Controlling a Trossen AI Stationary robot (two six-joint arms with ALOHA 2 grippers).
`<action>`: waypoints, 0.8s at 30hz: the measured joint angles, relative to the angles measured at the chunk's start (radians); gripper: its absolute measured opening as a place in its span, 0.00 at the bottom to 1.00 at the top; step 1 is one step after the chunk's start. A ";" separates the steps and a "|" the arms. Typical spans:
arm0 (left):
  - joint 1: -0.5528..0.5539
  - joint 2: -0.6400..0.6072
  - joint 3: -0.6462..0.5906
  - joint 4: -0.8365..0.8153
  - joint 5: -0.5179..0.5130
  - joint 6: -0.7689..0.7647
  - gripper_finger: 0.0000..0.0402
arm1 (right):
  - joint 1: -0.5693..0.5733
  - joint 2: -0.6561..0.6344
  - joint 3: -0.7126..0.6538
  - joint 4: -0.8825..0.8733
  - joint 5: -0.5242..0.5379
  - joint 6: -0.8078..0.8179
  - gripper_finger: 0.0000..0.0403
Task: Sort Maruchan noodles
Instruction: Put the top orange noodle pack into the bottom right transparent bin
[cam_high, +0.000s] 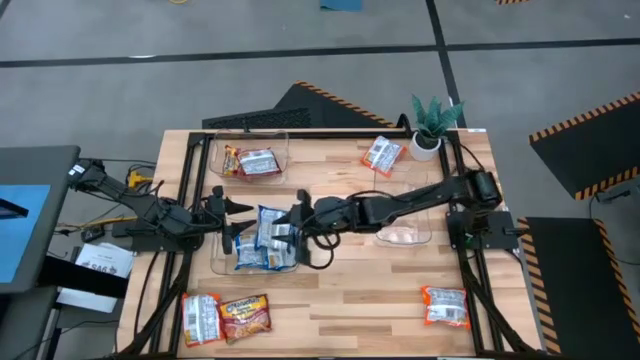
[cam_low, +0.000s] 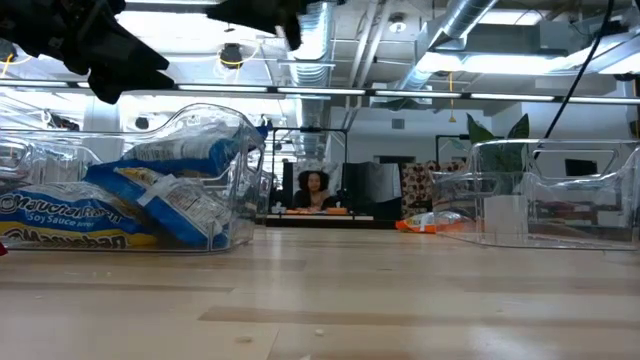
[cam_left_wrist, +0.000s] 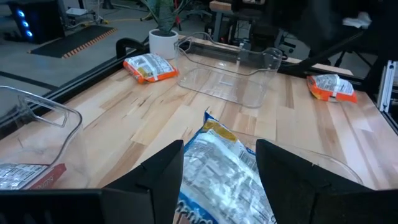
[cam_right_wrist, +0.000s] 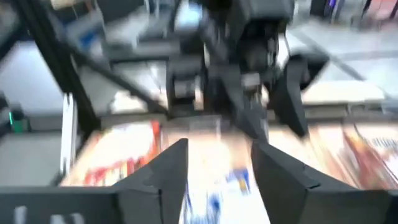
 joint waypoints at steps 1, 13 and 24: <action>0.000 0.000 0.000 0.000 0.000 0.000 0.47 | 0.000 -0.020 0.000 -0.054 0.000 -0.002 0.53; 0.000 0.000 0.000 0.003 0.005 -0.022 0.47 | 0.085 -0.333 -0.201 -0.446 0.336 0.053 0.55; 0.000 0.000 0.000 0.052 -0.067 0.018 0.47 | 0.191 -0.633 -0.567 -0.414 0.731 0.361 0.55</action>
